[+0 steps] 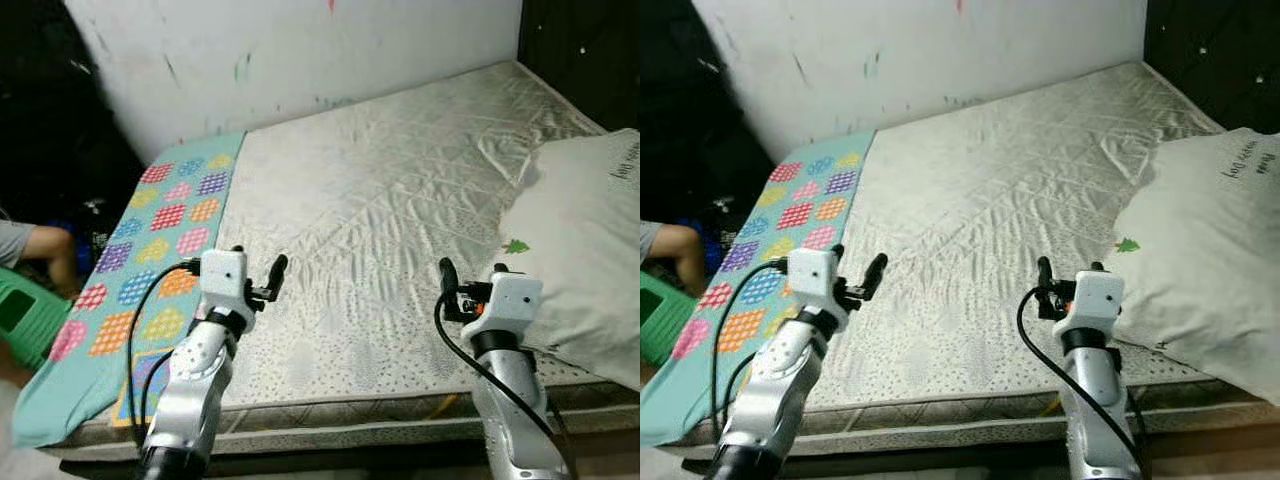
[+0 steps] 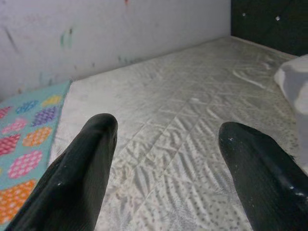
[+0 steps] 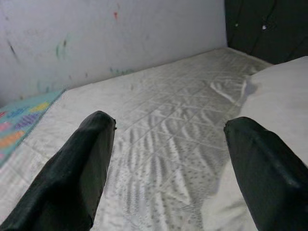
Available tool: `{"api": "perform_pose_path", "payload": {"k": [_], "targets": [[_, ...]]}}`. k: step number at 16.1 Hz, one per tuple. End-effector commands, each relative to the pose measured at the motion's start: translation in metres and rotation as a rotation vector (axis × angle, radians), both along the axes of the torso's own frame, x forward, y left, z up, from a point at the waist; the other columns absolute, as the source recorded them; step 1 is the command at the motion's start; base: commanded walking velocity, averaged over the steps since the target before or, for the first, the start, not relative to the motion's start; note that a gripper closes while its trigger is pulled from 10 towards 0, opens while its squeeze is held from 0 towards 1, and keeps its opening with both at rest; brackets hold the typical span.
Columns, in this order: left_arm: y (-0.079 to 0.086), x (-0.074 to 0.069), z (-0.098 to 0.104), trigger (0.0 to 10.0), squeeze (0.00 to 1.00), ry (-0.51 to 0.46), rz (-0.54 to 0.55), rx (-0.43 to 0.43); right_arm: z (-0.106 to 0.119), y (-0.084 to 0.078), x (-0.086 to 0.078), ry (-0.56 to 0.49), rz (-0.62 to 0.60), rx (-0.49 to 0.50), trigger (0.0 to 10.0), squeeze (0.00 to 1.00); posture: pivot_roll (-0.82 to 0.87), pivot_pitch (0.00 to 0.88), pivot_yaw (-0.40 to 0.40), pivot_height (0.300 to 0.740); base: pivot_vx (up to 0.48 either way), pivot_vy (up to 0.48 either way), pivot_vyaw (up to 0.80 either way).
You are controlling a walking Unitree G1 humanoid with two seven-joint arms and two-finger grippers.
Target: Clean up the room
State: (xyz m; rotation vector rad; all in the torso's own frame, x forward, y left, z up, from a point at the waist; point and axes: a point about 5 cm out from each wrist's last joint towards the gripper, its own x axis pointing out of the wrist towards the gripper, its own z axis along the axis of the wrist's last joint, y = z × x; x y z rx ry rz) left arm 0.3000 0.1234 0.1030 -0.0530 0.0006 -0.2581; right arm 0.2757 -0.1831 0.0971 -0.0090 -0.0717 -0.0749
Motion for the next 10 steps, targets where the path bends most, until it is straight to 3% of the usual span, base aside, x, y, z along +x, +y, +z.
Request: {"api": "perform_pose_path", "payload": {"k": [1,5,10], "targets": [[0.007,0.002,-0.002,10.0,0.00,0.008,0.031,0.014,0.002,0.012,0.000,0.002,0.068,-0.008,10.0,0.00,-0.28,0.000,0.253,0.740,0.000,0.000,0.00],[0.017,-0.007,-0.003,10.0,0.00,-0.008,0.178,-0.039,0.008,0.036,0.017,0.010,0.258,-0.065,10.0,0.00,-0.18,0.000,0.097,0.740,0.000,0.000,0.00],[0.036,-0.020,-0.003,10.0,0.00,-0.023,0.303,-0.075,0.016,0.061,0.033,-0.005,0.357,-0.046,10.0,0.00,-0.12,0.002,0.035,0.740,0.000,0.000,0.00]]}}
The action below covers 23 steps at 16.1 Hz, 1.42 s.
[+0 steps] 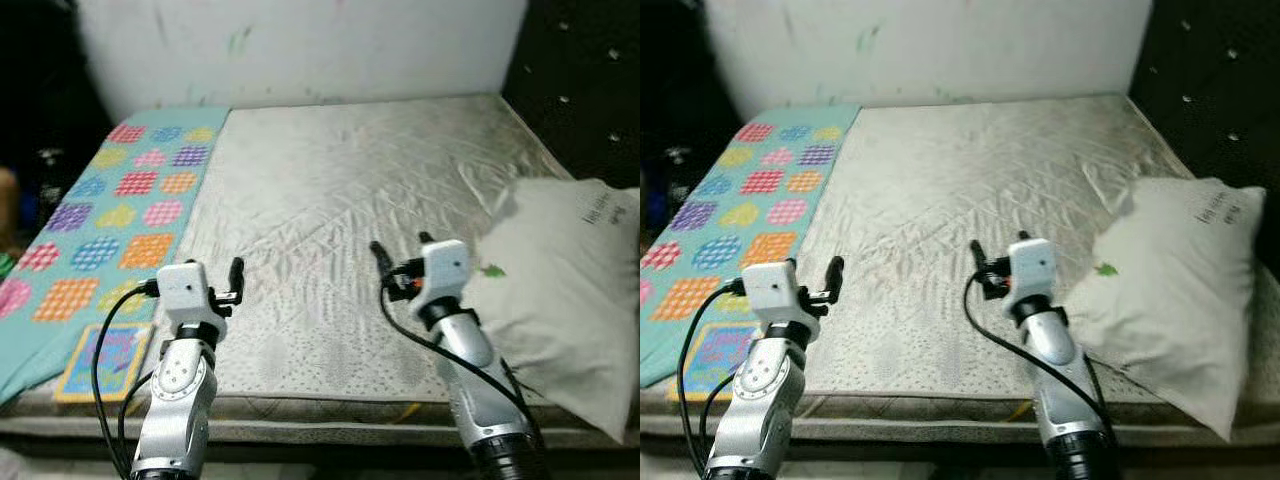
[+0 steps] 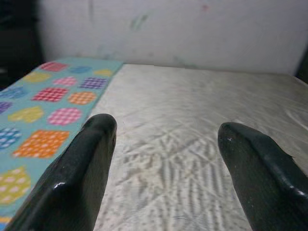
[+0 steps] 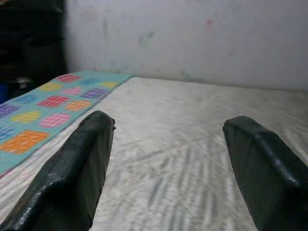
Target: Clean up the room
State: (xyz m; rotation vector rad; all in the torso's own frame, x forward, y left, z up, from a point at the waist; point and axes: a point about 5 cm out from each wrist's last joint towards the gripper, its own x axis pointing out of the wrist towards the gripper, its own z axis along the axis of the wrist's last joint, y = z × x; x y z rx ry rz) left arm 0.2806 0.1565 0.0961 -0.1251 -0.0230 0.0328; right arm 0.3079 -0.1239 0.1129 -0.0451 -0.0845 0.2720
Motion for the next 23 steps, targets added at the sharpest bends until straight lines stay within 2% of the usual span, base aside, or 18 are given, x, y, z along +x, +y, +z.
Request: {"api": "perform_pose_path", "payload": {"k": [1,3,5,6,10,13,18,21,23], "targets": [[0.005,-0.002,0.003,10.0,0.00,-0.014,0.025,0.003,-0.001,0.004,0.001,0.006,0.017,0.003,10.0,0.00,-0.11,0.005,0.037,0.740,0.000,0.000,0.00],[0.010,-0.008,0.002,10.0,0.00,-0.002,0.035,-0.013,-0.009,0.000,-0.003,0.041,-0.024,0.035,10.0,0.00,-0.11,0.011,0.043,0.740,0.000,0.000,0.00],[0.013,-0.009,0.000,10.0,0.00,0.005,0.041,-0.009,-0.014,-0.005,-0.007,0.058,-0.044,0.028,10.0,0.00,-0.11,0.005,0.051,0.740,0.000,0.000,-0.80],[0.014,-0.007,0.001,10.0,0.00,0.005,0.030,-0.016,-0.018,-0.013,-0.009,0.071,-0.072,0.022,10.0,0.00,-0.12,0.004,0.054,0.740,0.000,0.000,-0.80],[0.014,-0.001,0.003,10.0,0.00,0.003,0.011,-0.031,-0.015,-0.022,-0.007,0.060,-0.095,0.010,10.0,0.00,-0.14,0.007,0.060,0.740,0.000,0.000,-0.80],[0.005,0.002,0.003,10.0,0.00,0.011,-0.017,-0.036,-0.015,-0.031,-0.008,0.054,-0.137,0.016,10.0,0.00,-0.15,0.000,0.087,0.740,0.000,0.000,-0.80],[-0.007,0.009,0.004,10.0,0.00,0.014,-0.090,-0.036,-0.016,-0.034,-0.013,0.041,-0.176,0.022,10.0,0.00,-0.19,0.000,0.132,0.740,0.000,0.000,0.00],[-0.004,0.012,0.002,10.0,0.00,0.023,-0.078,-0.064,-0.020,-0.038,-0.019,0.055,-0.184,0.016,10.0,0.00,-0.19,0.000,0.127,0.740,0.000,0.000,0.00],[-0.003,0.011,0.001,10.0,0.00,0.024,-0.073,-0.065,-0.020,-0.040,-0.016,0.064,-0.191,0.006,10.0,0.00,-0.18,0.000,0.122,0.740,0.000,0.000,-0.40]]}}
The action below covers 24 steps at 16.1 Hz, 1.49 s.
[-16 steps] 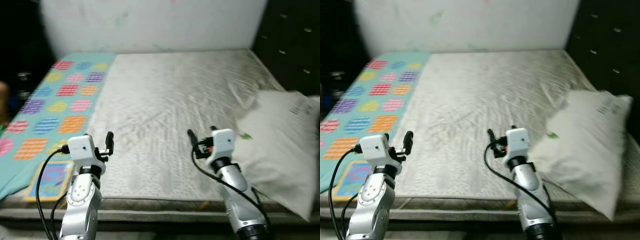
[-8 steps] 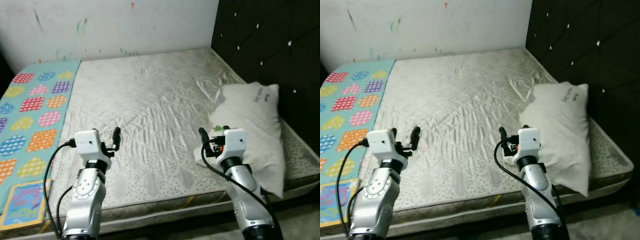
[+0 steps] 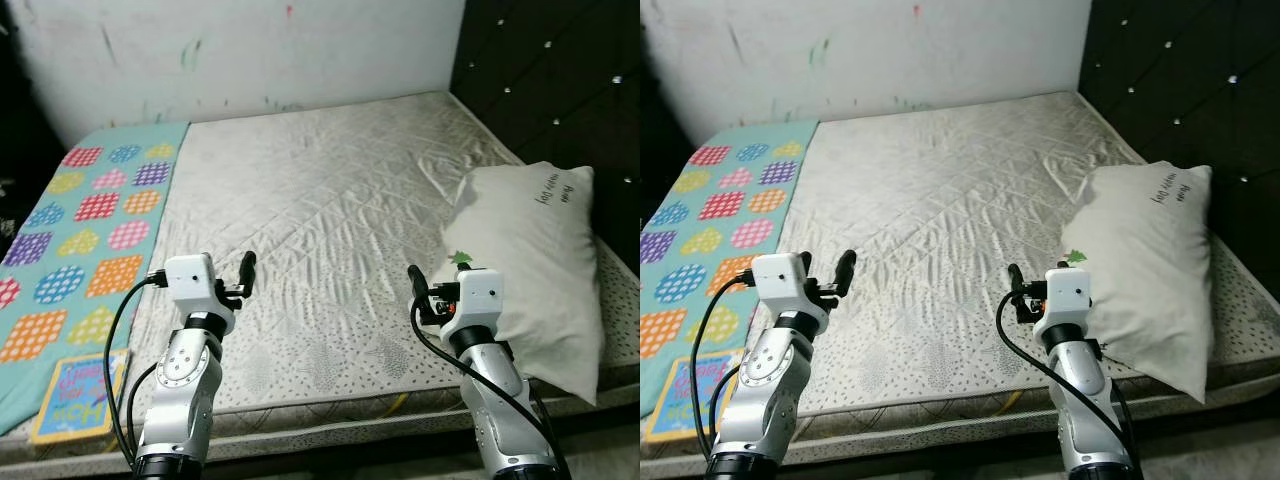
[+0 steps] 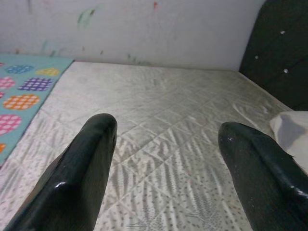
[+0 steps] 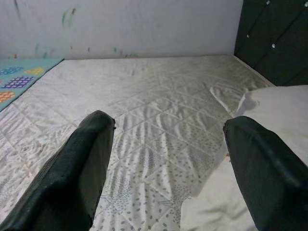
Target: Clean up the room
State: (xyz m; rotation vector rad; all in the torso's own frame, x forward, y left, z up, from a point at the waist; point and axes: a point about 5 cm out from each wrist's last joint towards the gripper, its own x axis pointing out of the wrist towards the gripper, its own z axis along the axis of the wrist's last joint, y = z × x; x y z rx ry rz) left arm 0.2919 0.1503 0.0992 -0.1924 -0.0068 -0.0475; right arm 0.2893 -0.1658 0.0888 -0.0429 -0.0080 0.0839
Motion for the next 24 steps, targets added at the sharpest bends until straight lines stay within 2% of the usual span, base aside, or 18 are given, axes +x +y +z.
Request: {"api": "perform_pose_path", "payload": {"k": [1,6,10,13,15,19,24], "targets": [[0.003,-0.001,-0.003,10.0,0.00,0.014,0.009,0.002,0.004,0.001,0.003,-0.010,-0.003,0.006,10.0,0.00,-0.18,0.000,0.122,0.740,0.000,0.000,-0.80],[0.003,-0.001,-0.004,10.0,0.00,0.017,0.015,0.007,0.006,0.002,0.004,-0.022,0.008,0.001,10.0,0.00,-0.18,0.000,0.123,0.740,0.000,0.000,-0.16],[0.003,0.002,-0.001,10.0,0.00,0.009,0.053,-0.016,0.005,0.005,0.007,-0.007,0.065,-0.031,10.0,0.00,-0.17,0.000,0.091,0.740,0.000,0.000,0.00],[0.009,-0.006,-0.003,10.0,0.00,0.008,0.107,-0.031,0.005,0.012,0.016,0.008,0.127,-0.066,10.0,0.00,-0.13,0.000,0.041,0.740,0.000,0.000,0.00],[0.017,-0.014,-0.006,10.0,0.00,0.015,0.159,-0.031,0.005,0.026,0.020,0.005,0.199,-0.092,10.0,0.00,-0.10,0.000,0.007,0.740,0.000,0.000,0.00],[0.026,-0.018,-0.002,10.0,0.00,0.005,0.211,-0.030,0.007,0.038,0.025,-0.014,0.262,-0.120,10.0,0.00,-0.07,0.000,-0.005,0.740,0.000,0.000,0.00],[0.027,-0.021,-0.008,10.0,0.00,0.026,0.214,-0.032,0.003,0.027,0.022,-0.006,0.204,-0.108,10.0,0.00,-0.08,0.000,0.002,0.740,0.000,0.000,0.00]]}}
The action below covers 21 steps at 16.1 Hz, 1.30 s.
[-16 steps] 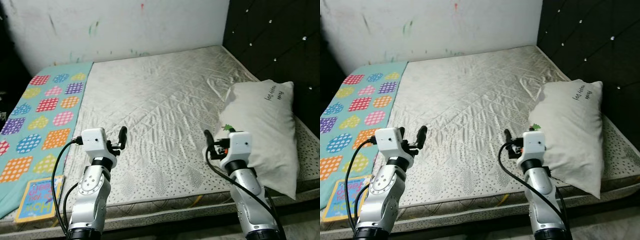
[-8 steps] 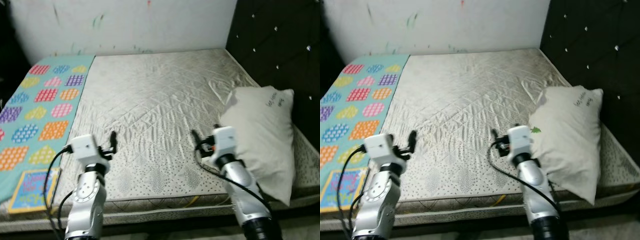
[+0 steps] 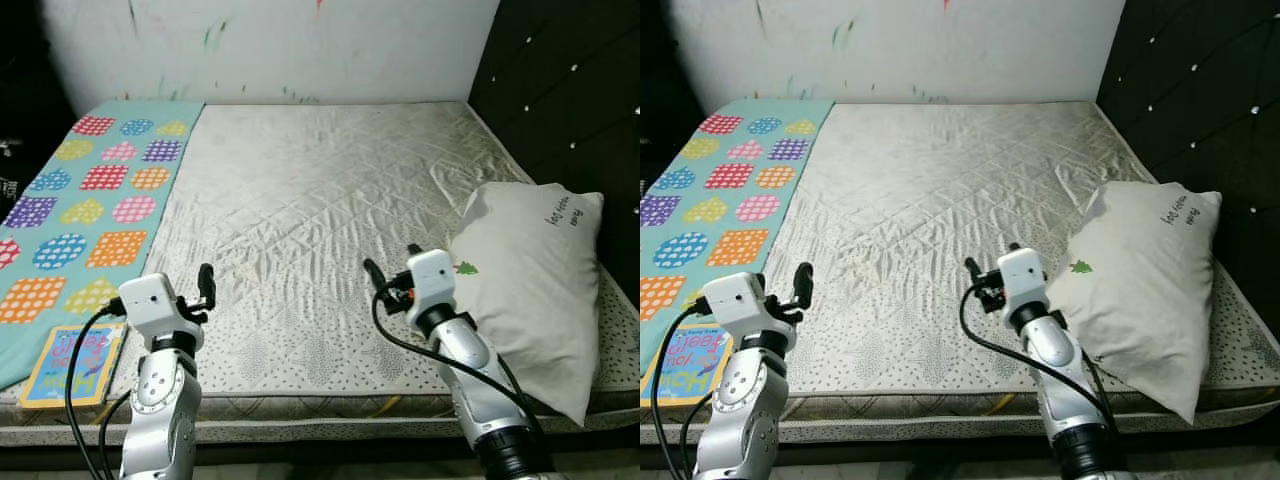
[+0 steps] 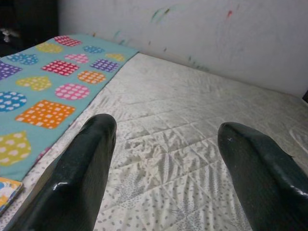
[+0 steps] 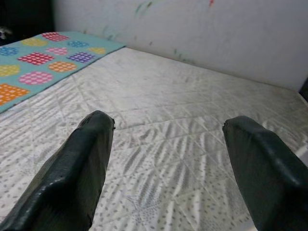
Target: Clean up the room
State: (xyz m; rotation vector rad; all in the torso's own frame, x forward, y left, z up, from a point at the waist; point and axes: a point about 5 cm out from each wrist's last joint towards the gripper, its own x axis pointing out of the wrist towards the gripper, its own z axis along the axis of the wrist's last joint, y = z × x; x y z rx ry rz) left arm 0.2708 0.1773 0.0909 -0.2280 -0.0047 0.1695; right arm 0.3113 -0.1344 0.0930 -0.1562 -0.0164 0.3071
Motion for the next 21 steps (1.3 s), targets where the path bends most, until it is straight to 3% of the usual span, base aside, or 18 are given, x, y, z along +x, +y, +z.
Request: {"api": "perform_pose_path", "payload": {"k": [1,4,9,13,21], "targets": [[-0.001,0.002,0.001,10.0,0.00,0.003,-0.007,0.002,-0.002,-0.006,-0.002,0.003,-0.027,0.011,10.0,0.00,-0.09,0.000,0.008,0.740,0.000,0.000,-0.80],[-0.003,0.005,0.002,10.0,0.00,-0.001,-0.030,-0.008,-0.003,-0.008,-0.005,-0.004,-0.038,0.020,10.0,0.00,-0.10,0.000,0.022,0.740,0.000,0.000,-0.75],[-0.009,0.014,0.006,10.0,0.00,-0.014,-0.073,-0.020,0.000,-0.018,-0.003,-0.018,-0.080,0.021,10.0,0.00,-0.13,0.000,0.045,0.740,0.000,0.000,-0.12],[-0.006,0.013,0.005,10.0,0.00,-0.011,-0.077,-0.022,-0.001,-0.014,-0.004,-0.018,-0.078,0.034,10.0,0.00,-0.12,0.000,0.047,0.740,0.000,0.000,-0.74],[-0.009,0.018,0.007,10.0,0.00,-0.020,-0.095,-0.004,0.002,-0.014,-0.002,-0.034,-0.086,0.034,10.0,0.00,-0.13,0.000,0.060,0.740,0.000,0.000,0.00]]}}
